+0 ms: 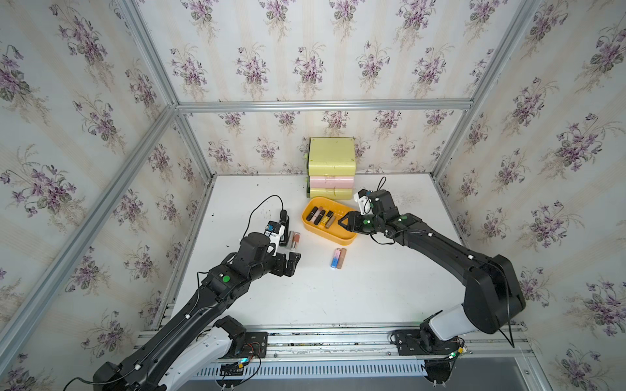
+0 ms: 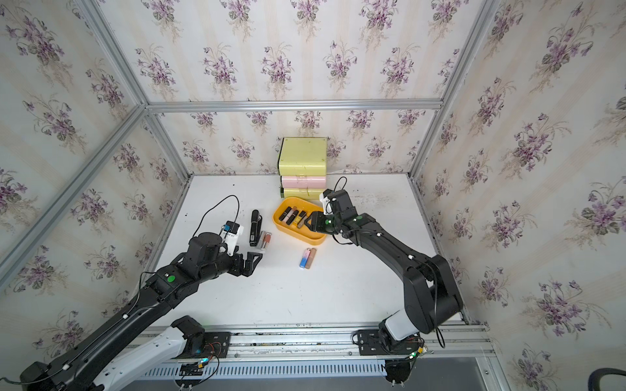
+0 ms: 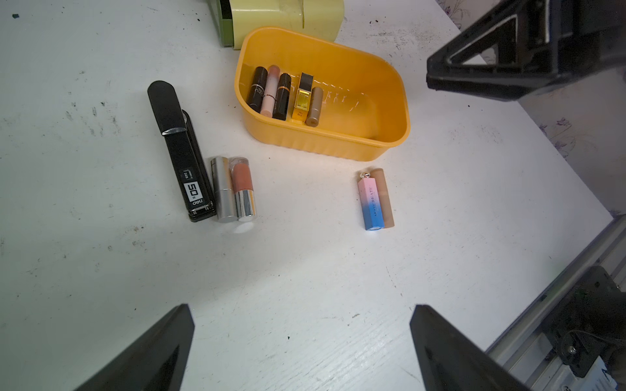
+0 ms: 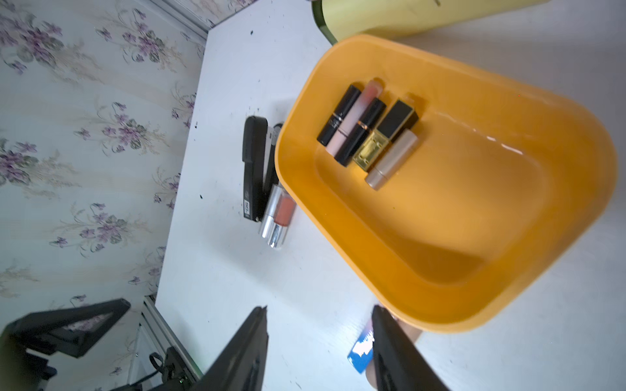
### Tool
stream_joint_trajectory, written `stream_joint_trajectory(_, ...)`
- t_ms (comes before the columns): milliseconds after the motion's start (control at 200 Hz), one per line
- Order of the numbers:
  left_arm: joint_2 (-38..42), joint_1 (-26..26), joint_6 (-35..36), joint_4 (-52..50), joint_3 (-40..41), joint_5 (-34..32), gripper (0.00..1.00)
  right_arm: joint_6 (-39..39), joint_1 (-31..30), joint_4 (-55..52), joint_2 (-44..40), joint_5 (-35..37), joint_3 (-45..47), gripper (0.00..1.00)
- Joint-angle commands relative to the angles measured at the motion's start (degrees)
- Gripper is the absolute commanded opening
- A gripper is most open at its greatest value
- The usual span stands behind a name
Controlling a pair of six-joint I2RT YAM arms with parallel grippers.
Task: Put the lipstick into the storage box
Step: Place the lipstick in the storage box, then pick up the lipstick at the center of the board.
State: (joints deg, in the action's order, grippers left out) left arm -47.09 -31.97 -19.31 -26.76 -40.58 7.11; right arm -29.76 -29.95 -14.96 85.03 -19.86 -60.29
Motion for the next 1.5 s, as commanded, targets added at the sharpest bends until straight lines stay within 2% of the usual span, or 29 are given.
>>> stream_joint_trajectory(0,-0.2,0.0,1.2,3.2,0.5,0.2,1.0,2.6,-2.5,-5.0,-3.4,4.1,3.6,0.54)
stream_joint_trajectory(285,-3.0,0.0,1.8,6.0,0.5,3.4,1.0,-0.4,-7.8,-4.9,-9.0,9.7,13.8,0.6)
stream_joint_trajectory(529,-4.2,0.0,1.6,7.1,1.5,4.3,1.0,-2.5,-9.4,-2.5,-7.7,13.0,17.8,0.6)
stream_joint_trajectory(1054,-3.1,-0.1,3.6,4.0,1.6,3.0,1.0,-0.9,-11.0,-1.3,5.4,16.5,10.8,0.57)
stream_joint_trajectory(1494,-2.4,0.0,4.5,3.5,2.1,1.5,1.0,1.2,-11.5,-2.3,10.6,18.0,7.5,0.52)
